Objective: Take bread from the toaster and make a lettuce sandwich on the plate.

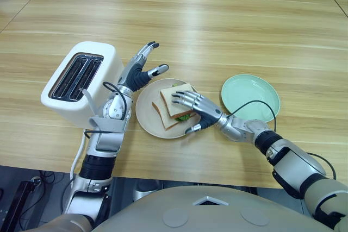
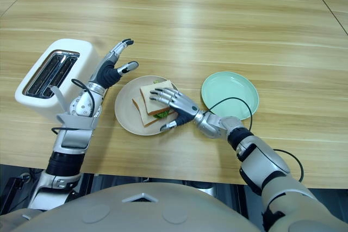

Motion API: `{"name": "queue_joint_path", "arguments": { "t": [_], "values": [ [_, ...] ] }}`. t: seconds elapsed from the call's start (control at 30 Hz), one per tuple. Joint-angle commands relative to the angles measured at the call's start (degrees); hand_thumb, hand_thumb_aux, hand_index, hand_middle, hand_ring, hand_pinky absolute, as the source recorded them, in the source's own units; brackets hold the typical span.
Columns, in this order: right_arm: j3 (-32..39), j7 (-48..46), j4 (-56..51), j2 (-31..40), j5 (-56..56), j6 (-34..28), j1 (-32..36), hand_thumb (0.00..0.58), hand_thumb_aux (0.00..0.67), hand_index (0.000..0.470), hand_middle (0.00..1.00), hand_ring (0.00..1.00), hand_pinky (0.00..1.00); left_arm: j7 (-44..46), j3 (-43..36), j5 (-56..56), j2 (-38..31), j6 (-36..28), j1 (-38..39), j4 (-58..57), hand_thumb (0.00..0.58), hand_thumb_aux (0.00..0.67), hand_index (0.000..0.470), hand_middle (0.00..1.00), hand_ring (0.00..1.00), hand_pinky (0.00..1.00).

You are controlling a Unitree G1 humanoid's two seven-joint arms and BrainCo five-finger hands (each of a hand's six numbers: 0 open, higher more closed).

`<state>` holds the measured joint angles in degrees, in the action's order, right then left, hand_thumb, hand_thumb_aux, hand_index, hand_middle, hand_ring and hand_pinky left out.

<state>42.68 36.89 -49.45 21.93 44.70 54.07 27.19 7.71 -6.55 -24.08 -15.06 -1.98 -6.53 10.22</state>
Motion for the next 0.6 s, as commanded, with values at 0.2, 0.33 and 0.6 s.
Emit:
{"name": "queue_joint_path", "arguments": {
  "t": [0.2,0.33,0.6],
  "values": [
    [-10.2,-33.9,34.8,6.7,-41.3,-4.8,-4.2,0.580,0.670,0.460,1.00,1.00,1.00,2.0,5.6,17.9,3.4,8.7,-0.8,3.5,0.580,0.670,0.460,1.00,1.00,1.00],
    [-13.0,-45.7,49.9,11.4,-57.9,-13.2,-6.4,0.580,0.670,0.460,1.00,1.00,1.00,9.6,6.1,29.0,1.7,5.8,0.5,10.5,0.580,0.670,0.460,1.00,1.00,1.00],
    [-14.8,-79.9,71.3,23.4,-95.6,-35.5,-17.7,0.580,0.670,0.460,1.00,1.00,1.00,41.2,5.5,61.1,-14.9,-3.8,12.6,21.8,0.580,0.670,0.460,1.00,1.00,1.00]
  ]
}}
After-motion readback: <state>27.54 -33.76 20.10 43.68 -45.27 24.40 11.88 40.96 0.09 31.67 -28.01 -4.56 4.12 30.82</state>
